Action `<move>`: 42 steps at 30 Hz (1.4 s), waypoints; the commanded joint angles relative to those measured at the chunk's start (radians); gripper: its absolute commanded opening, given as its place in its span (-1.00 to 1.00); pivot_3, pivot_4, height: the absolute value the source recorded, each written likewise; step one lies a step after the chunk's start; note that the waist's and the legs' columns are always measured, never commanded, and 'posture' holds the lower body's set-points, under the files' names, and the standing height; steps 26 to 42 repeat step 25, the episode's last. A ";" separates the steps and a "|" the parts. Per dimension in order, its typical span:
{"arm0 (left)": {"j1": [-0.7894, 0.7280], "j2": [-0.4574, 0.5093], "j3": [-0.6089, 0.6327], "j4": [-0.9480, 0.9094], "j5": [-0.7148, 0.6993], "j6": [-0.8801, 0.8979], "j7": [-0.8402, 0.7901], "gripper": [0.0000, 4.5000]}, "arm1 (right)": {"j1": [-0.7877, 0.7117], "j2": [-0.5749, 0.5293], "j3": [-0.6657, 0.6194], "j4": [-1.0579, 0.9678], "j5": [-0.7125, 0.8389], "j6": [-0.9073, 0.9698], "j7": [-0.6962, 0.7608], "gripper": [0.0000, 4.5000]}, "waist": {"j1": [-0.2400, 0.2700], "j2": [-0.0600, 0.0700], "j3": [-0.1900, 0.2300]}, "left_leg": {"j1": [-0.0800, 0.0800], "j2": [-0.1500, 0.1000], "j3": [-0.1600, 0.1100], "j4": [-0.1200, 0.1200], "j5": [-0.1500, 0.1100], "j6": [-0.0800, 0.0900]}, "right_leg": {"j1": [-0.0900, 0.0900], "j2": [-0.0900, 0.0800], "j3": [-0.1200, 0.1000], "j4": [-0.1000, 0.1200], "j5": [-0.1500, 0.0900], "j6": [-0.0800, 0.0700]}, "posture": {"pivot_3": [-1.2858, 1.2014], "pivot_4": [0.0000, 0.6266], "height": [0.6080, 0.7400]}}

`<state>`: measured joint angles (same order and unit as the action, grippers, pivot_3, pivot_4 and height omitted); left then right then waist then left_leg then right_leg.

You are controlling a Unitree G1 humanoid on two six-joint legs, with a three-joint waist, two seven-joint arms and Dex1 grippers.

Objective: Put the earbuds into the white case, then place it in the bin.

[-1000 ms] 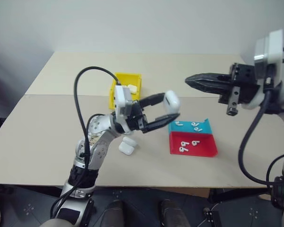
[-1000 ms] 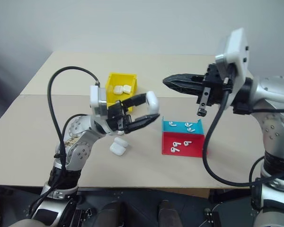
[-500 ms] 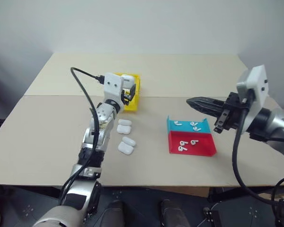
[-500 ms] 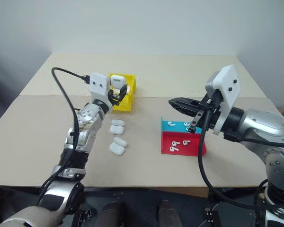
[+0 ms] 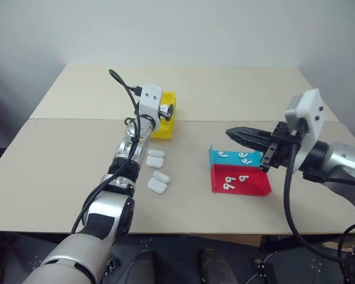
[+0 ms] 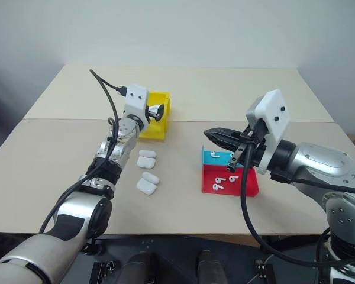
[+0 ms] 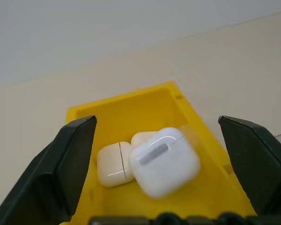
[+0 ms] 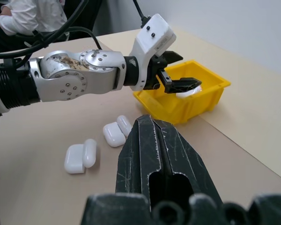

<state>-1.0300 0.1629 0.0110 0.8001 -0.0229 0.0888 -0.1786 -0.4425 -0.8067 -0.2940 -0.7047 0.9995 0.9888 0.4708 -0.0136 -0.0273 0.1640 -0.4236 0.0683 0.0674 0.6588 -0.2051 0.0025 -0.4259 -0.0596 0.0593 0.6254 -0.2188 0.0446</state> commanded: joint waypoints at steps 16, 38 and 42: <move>0.637 0.431 0.131 -1.153 -0.568 0.436 -0.693 0.99 | 0.189 0.022 0.157 0.057 -0.271 -0.305 0.178 -1.00 | -0.005 0.001 0.000 | 0.002 0.001 0.001 0.000 0.000 0.000 | 0.000 0.000 0.001 0.003 0.000 -0.001 | 0.03 -0.52 1.00; 0.836 0.623 0.293 -1.356 -0.746 0.541 -0.737 0.99 | 0.181 -0.035 0.156 0.149 -0.301 -0.380 0.371 -1.00 | 0.001 0.000 0.000 | 0.007 0.002 0.001 0.001 0.000 0.000 | 0.004 0.000 0.000 0.003 -0.009 -0.001 | 0.03 -0.52 1.00; 0.836 0.623 0.293 -1.356 -0.746 0.541 -0.737 0.99 | 0.181 -0.035 0.156 0.149 -0.301 -0.380 0.371 -1.00 | 0.001 0.000 0.000 | 0.007 0.002 0.001 0.001 0.000 0.000 | 0.004 0.000 0.000 0.003 -0.009 -0.001 | 0.03 -0.52 1.00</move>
